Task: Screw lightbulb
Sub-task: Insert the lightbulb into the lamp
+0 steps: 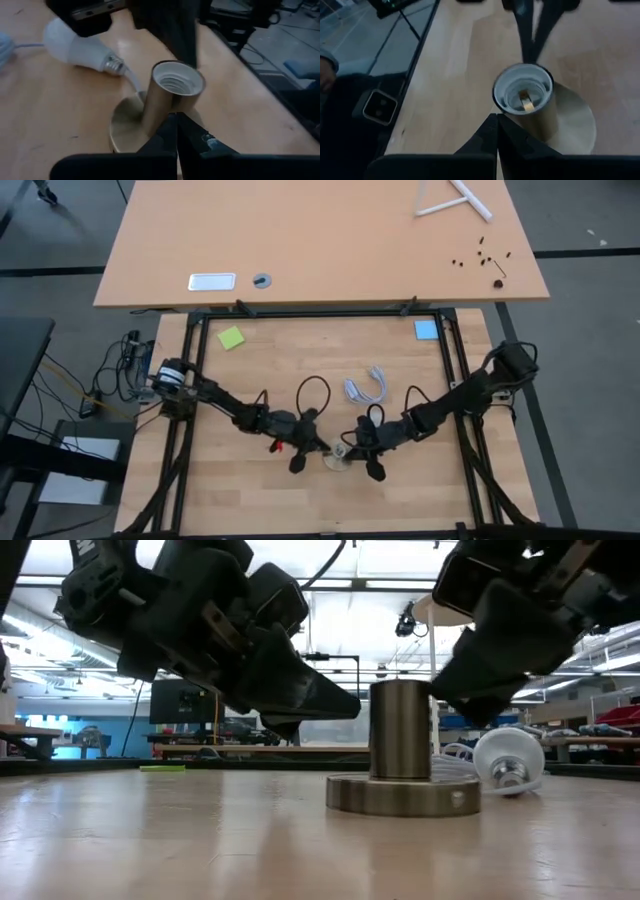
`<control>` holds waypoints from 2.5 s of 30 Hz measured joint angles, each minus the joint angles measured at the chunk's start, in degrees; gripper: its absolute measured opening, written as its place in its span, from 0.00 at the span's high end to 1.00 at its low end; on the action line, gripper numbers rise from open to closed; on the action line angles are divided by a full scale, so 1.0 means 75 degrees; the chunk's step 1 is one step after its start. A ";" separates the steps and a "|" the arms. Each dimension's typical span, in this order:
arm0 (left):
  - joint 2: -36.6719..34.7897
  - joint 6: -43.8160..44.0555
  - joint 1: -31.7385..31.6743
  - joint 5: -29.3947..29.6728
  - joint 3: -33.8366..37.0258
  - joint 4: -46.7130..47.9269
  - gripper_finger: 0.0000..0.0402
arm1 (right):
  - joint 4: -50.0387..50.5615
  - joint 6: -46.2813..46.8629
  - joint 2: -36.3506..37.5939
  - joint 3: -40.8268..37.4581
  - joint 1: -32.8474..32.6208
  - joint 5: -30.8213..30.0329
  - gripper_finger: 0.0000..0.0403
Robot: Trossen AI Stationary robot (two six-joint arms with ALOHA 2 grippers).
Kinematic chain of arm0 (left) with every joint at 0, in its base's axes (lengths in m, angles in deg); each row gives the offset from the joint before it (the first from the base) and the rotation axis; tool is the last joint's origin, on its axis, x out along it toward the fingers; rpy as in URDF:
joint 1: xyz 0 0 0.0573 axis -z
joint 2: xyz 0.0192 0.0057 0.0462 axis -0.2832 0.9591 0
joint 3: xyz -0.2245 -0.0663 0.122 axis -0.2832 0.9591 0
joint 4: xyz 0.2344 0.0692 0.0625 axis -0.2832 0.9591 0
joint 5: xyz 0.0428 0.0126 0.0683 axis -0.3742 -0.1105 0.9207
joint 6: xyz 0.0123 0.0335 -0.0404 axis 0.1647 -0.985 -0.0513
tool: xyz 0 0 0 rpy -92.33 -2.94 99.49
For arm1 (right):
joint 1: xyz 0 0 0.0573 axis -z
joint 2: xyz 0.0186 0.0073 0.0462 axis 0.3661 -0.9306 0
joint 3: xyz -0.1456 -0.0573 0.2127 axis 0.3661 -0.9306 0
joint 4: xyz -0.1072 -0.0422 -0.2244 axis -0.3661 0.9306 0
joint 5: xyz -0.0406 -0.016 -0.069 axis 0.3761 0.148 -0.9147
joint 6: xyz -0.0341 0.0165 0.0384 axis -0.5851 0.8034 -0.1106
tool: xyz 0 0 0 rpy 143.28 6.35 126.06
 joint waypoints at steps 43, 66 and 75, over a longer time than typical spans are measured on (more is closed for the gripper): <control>-0.0017 0.0407 -0.0233 0.1388 0.1008 -0.1577 0.58 | 0.9594 -0.3795 0.1684 0.3124 0.0782 -0.1189 0.29; 0.0380 0.0412 -0.0224 0.1928 -0.0116 0.0200 0.31 | 1.0132 -0.6089 -0.0280 0.3080 0.1270 -0.0943 0.21; 0.1061 0.0288 -0.0224 0.1776 -0.0899 0.0173 0.32 | 1.0103 -0.5816 -0.0507 0.3080 0.1404 -0.0916 0.24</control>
